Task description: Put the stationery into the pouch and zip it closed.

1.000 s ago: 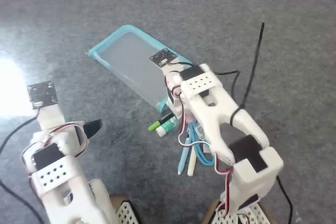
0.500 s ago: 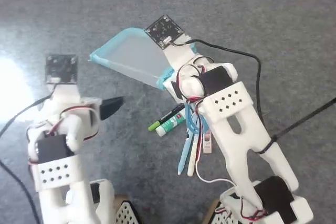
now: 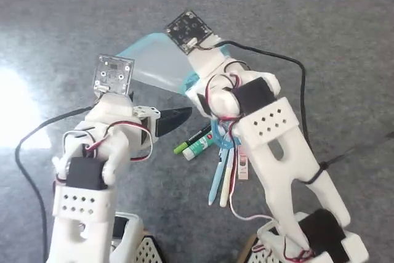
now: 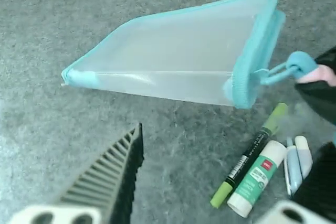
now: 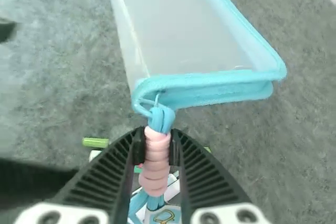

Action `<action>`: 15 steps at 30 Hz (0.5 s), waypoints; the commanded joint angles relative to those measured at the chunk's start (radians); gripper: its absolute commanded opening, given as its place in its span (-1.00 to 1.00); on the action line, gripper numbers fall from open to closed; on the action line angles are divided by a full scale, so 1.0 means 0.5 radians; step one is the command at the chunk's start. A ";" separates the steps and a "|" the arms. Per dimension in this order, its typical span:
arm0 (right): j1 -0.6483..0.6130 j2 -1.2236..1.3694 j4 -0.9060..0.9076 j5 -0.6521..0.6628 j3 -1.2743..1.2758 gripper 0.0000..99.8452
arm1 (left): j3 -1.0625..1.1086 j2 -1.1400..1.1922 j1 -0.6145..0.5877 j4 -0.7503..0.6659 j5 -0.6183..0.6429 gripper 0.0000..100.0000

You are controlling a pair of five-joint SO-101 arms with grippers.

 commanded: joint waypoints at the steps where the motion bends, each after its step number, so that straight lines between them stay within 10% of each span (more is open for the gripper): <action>1: -0.115 -0.124 0.176 0.006 -0.279 -0.99 | 0.014 0.006 -0.064 -0.104 0.025 -0.09; 15: -0.161 -0.146 0.318 -0.071 -0.356 -0.99 | 0.143 0.012 -0.193 -0.267 0.012 -0.09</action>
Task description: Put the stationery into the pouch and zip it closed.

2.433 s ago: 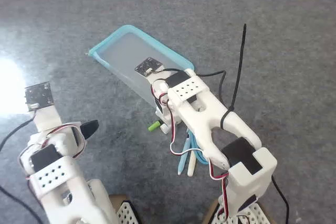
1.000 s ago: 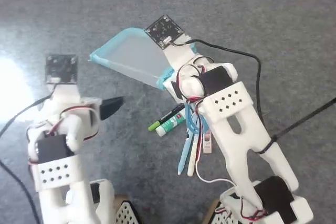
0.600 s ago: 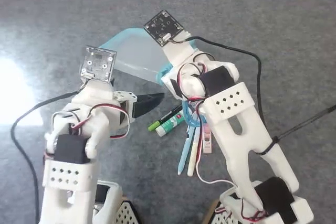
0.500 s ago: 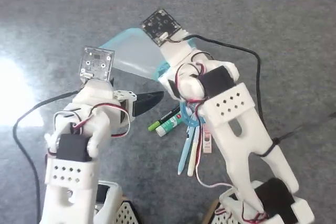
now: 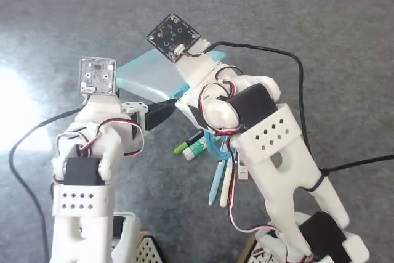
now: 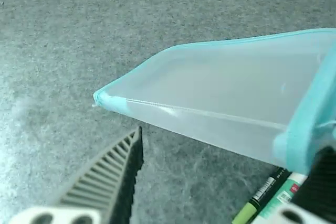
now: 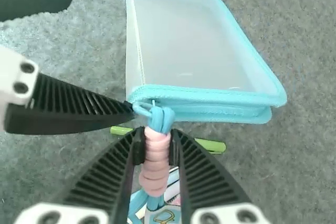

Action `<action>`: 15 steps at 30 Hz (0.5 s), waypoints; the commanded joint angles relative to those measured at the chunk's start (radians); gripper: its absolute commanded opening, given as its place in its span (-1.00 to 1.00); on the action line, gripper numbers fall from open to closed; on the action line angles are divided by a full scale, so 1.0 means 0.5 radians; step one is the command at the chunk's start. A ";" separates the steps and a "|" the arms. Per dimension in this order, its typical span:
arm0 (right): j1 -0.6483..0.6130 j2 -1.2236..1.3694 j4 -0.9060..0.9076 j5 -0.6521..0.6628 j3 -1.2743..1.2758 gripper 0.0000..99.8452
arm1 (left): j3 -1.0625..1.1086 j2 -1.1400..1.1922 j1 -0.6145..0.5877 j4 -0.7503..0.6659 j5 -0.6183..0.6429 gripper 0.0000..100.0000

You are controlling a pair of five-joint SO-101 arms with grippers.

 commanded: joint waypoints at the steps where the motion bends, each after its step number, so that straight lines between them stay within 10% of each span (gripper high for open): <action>1: -0.020 -0.124 0.017 -0.025 -0.123 -0.99 | 0.011 0.012 -0.003 -0.074 0.012 -0.09; 15: -0.161 -0.232 0.100 -0.061 -0.135 -0.99 | 0.075 0.012 -0.015 -0.160 0.009 -0.16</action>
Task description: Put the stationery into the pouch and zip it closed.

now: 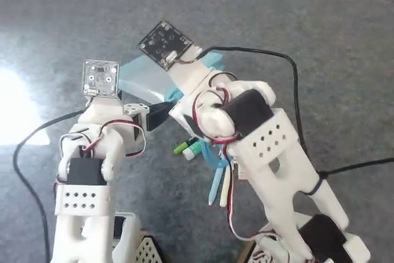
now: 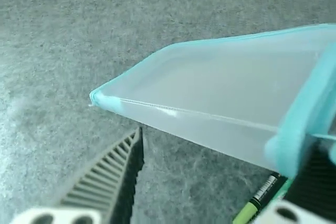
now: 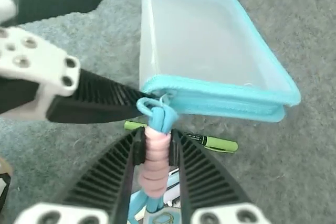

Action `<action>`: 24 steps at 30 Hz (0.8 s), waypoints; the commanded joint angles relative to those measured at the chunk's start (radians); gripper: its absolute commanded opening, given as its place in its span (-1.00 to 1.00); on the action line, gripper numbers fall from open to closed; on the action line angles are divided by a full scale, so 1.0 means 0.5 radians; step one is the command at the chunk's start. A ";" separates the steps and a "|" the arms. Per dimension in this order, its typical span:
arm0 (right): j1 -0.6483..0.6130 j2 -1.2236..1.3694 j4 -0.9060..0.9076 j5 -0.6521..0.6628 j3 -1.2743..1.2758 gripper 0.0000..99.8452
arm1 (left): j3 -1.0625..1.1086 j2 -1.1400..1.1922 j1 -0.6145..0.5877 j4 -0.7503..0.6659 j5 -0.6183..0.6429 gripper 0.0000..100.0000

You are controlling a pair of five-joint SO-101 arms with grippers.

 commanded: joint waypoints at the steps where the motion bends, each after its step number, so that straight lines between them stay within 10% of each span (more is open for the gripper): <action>1: -0.038 -0.219 0.014 -0.025 -0.123 -0.99 | 0.017 0.012 -0.025 -0.095 0.000 -0.16; 24: -0.069 -0.324 -0.170 -0.012 0.945 -0.95 | 0.005 0.009 -0.172 0.110 -0.157 -0.34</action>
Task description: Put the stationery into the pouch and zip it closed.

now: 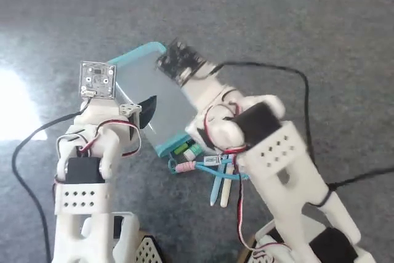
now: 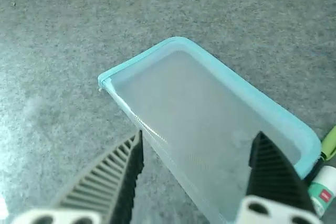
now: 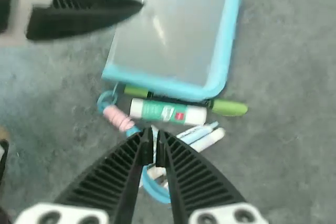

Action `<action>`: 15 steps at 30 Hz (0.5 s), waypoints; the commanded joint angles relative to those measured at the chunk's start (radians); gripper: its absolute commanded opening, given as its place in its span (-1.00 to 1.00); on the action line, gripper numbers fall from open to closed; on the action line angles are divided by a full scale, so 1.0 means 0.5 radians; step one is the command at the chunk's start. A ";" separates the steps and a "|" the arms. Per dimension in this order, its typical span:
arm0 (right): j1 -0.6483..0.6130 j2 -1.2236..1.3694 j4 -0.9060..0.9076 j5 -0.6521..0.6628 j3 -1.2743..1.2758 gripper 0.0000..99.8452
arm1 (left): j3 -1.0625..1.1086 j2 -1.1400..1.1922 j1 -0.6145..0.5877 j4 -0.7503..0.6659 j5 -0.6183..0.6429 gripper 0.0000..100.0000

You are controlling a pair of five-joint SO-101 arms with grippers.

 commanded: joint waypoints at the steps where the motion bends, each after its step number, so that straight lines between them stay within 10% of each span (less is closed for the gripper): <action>1: -0.143 -0.100 -0.232 -0.006 0.457 -0.91 | -0.063 0.000 -0.089 0.190 -0.058 -0.32; 8: -0.256 -0.094 -0.333 0.338 0.712 -0.54 | -0.014 0.003 -0.592 0.334 -0.224 -0.30; 15: -0.477 -0.091 -0.545 0.399 0.884 -0.54 | -0.011 0.003 -1.642 0.387 -0.598 -0.30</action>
